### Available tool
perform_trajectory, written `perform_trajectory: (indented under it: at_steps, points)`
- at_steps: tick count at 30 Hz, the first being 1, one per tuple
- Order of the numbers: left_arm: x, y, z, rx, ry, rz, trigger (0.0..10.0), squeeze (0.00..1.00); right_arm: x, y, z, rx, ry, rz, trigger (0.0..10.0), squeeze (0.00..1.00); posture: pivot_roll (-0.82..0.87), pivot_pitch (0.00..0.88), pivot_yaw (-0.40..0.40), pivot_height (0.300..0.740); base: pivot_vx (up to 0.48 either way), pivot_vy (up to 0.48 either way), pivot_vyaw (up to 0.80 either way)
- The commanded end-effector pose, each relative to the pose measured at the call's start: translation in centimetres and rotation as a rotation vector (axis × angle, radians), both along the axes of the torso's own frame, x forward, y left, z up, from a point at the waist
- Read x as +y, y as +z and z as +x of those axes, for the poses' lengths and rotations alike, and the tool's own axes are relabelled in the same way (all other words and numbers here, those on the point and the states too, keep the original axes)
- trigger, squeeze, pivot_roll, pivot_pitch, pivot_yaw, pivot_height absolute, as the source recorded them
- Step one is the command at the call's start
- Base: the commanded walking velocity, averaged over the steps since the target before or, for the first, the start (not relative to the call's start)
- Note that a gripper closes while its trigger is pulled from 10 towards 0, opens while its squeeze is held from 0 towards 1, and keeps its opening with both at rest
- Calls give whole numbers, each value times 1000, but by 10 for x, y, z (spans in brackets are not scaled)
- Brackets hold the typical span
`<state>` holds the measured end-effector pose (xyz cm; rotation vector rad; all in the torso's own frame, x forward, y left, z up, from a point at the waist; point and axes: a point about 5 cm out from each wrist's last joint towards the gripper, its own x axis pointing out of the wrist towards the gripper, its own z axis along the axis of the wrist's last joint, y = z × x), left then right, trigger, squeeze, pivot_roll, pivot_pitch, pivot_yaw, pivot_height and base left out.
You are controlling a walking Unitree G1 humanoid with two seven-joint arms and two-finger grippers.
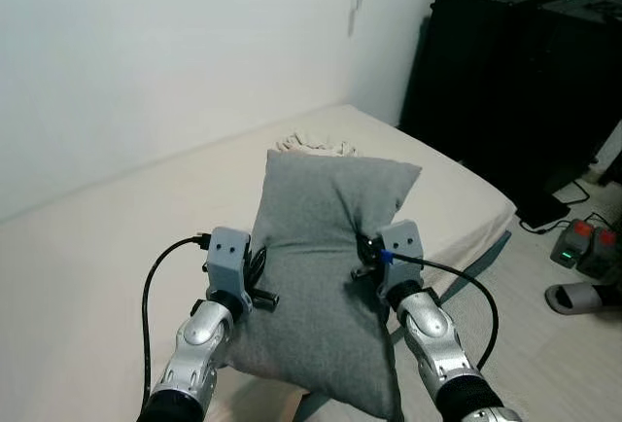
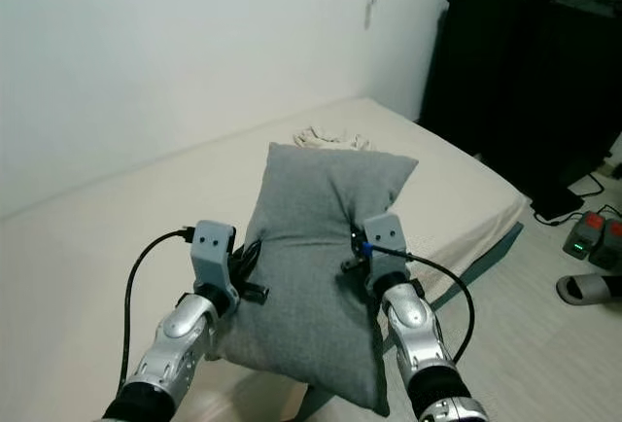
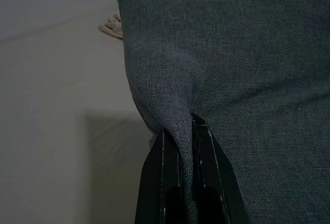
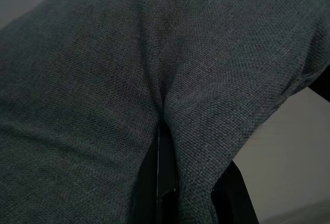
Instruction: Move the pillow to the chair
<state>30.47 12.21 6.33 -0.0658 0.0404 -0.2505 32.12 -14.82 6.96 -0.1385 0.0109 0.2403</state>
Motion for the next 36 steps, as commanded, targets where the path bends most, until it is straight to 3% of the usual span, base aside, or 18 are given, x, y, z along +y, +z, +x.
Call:
perform_trajectory:
  at_steps: [1, 5, 12, 36]
  points:
    - [40, -1, -2, 4, 182, 16, 10000, 0, -29, 4, 3, -1, -147, 23, 10000, 0, -40, 50, -39, 722, 0, 0, 0]
    - [39, 0, -1, 5, 206, 24, 10000, 0, -26, 8, 8, -6, -137, 25, 10000, 0, -38, 51, -43, 722, 0, 0, 0]
    - [41, -2, 1, 31, 249, 50, 10000, 0, -24, 8, 9, 0, -132, 25, 10000, 0, -39, 54, -44, 722, 0, -480, 0]
    - [42, -8, 1, 96, 255, 69, 10000, 0, -24, -4, 5, 58, -111, 12, 10000, 0, -36, 47, -38, 722, 0, 0, 0]
